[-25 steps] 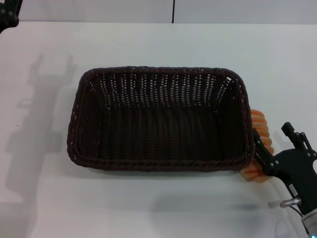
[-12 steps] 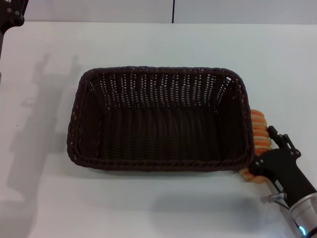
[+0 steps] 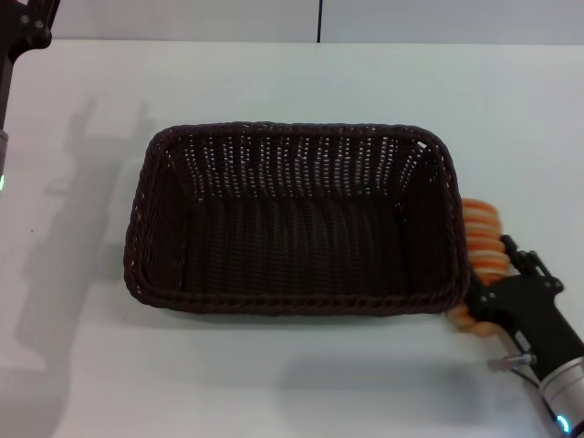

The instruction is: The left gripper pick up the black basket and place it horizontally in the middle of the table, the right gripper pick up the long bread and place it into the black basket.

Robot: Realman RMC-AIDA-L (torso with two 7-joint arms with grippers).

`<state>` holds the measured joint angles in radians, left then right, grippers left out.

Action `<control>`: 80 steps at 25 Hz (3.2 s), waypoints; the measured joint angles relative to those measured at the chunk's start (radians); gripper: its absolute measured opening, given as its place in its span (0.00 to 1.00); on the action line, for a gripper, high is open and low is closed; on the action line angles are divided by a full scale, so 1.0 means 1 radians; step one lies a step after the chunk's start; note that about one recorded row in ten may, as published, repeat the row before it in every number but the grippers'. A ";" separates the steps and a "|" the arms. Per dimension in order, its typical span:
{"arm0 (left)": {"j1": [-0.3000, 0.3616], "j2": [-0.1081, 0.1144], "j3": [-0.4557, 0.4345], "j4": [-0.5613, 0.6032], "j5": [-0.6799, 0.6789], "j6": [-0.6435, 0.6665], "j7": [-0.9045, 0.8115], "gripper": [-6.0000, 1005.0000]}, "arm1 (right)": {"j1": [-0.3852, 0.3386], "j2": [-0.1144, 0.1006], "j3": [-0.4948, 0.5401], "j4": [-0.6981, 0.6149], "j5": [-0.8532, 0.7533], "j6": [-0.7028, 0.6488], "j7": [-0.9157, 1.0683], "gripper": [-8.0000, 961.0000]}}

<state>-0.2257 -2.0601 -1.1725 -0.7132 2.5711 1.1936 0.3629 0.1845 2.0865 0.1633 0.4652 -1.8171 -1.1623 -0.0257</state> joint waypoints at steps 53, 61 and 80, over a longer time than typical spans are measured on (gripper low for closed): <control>0.015 -0.003 -0.071 0.083 0.017 0.005 -0.047 0.80 | 0.197 -0.008 -0.021 0.082 -0.141 -0.364 0.058 0.87; 0.015 -0.005 -0.126 0.146 0.014 0.016 -0.141 0.80 | -0.004 -0.003 0.218 0.042 -0.133 -0.516 0.054 0.87; 0.008 -0.008 -0.177 0.274 0.014 0.039 -0.254 0.80 | -0.209 0.003 0.350 -0.052 0.054 -0.657 0.054 0.87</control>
<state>-0.2179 -2.0678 -1.3499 -0.4391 2.5848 1.2322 0.1089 -0.0245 2.0894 0.5130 0.4135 -1.7636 -1.8197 0.0286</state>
